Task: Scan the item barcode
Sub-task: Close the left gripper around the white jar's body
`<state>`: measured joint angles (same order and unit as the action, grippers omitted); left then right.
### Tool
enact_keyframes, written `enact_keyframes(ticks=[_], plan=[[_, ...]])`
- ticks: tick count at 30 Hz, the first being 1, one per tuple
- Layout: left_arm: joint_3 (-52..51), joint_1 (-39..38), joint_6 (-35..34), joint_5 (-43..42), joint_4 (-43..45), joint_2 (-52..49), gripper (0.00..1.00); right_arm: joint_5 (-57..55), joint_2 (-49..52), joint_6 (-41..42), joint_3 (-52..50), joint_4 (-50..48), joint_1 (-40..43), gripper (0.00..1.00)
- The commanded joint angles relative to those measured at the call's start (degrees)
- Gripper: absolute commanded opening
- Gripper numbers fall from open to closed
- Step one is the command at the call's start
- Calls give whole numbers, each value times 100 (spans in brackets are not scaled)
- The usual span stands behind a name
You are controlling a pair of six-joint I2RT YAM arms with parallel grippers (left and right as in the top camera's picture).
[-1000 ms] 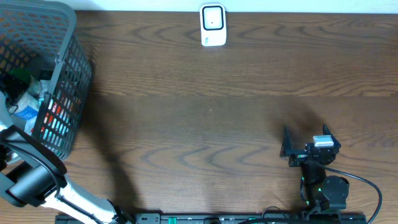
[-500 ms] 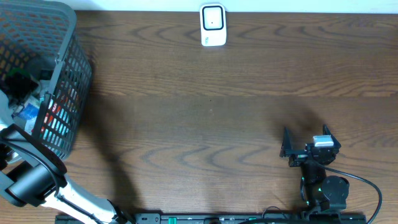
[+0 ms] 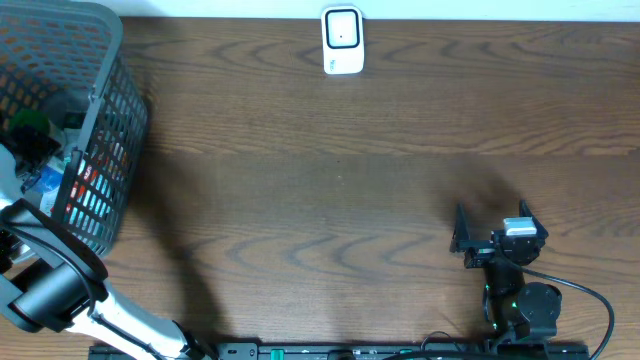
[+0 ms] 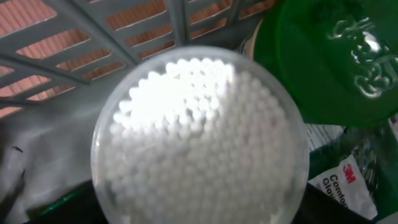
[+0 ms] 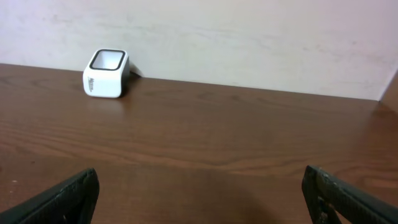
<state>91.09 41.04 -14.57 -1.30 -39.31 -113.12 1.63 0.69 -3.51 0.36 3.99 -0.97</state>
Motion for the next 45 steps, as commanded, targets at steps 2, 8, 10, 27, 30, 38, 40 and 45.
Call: enact_keyframes(ticks=[2,8,10,27,30,38,40,45], plan=[[55,-7,59,68,-11,483,76,-28,-35,68,-7,15,-20,99],[55,-7,59,66,-4,1036,76,-28,-35,66,-7,15,-20,99],[55,-7,57,66,-7,1235,76,-28,-35,66,-7,15,-20,99],[31,-7,59,243,114,391,93,-28,-35,66,-7,15,-20,99],[31,-7,59,243,173,199,93,-28,-35,68,-7,15,-20,99],[28,4,59,245,284,76,93,-28,-35,68,-7,15,-20,99],[-9,4,59,247,295,70,93,-28,-35,68,-7,15,-20,99],[-164,4,59,247,494,-50,93,-28,-35,66,-7,15,-20,99]])
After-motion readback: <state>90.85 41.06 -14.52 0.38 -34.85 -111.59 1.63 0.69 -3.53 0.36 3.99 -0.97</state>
